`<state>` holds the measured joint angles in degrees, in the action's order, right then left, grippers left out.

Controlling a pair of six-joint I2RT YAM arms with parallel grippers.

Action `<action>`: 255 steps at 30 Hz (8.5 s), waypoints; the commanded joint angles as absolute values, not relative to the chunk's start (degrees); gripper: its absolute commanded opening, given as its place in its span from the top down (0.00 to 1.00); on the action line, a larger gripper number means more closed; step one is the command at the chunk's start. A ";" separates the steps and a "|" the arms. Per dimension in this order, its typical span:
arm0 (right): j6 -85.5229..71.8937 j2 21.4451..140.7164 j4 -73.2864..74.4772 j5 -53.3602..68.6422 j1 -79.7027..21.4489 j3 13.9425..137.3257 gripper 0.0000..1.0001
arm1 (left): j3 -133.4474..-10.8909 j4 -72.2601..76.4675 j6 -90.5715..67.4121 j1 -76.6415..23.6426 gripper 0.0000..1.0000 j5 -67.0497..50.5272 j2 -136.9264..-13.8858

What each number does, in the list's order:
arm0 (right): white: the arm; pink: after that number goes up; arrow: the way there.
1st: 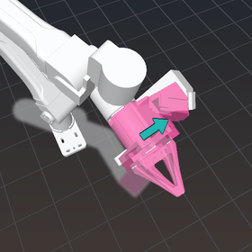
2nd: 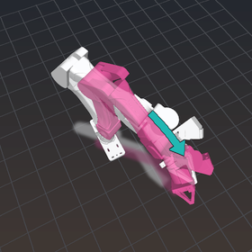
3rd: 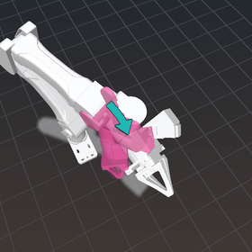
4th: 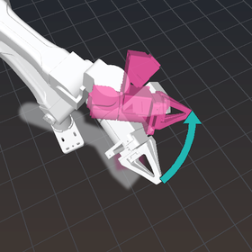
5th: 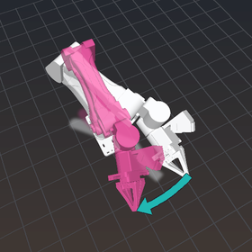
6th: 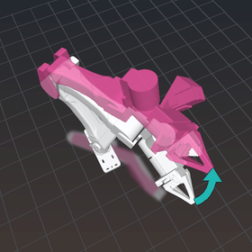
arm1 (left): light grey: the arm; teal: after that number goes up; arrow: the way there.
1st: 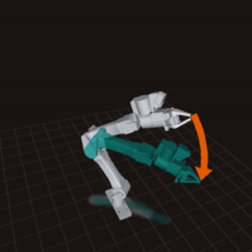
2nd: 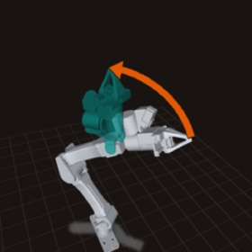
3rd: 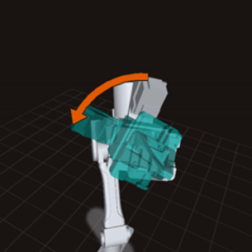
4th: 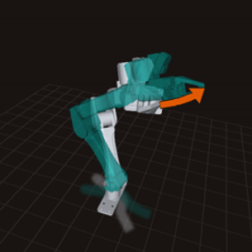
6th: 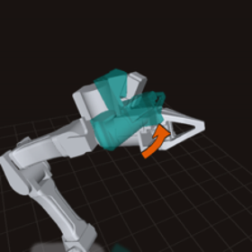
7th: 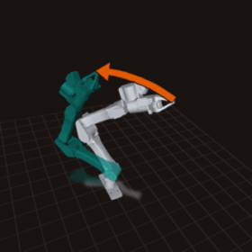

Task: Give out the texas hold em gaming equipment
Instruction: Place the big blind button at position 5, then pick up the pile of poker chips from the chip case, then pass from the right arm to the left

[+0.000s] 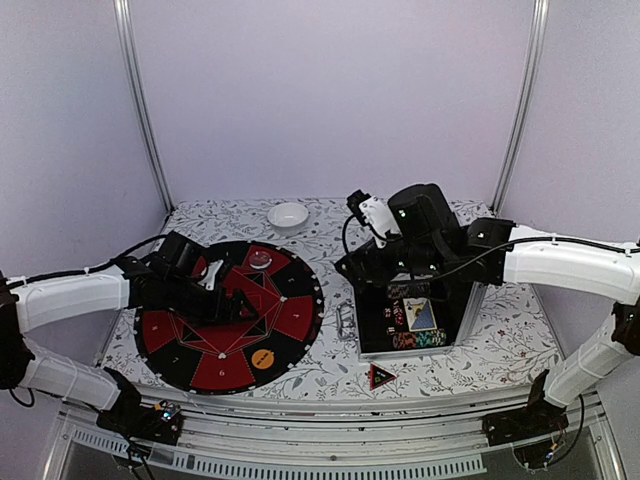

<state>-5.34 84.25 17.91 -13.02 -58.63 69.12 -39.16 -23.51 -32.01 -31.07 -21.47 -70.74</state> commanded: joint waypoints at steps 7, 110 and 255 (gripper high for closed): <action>-17.56 91.09 35.82 -16.12 -52.91 84.15 0.08 | -58.70 -32.16 -15.86 -28.47 0.02 -12.94 -74.91; -30.41 120.40 50.35 -27.66 -45.53 90.36 0.63 | -58.10 -27.25 -11.55 -15.45 0.02 -26.28 -84.02; -15.68 92.74 27.86 22.93 -41.78 79.49 0.34 | -61.51 -12.28 -13.36 -14.98 1.00 2.80 -97.42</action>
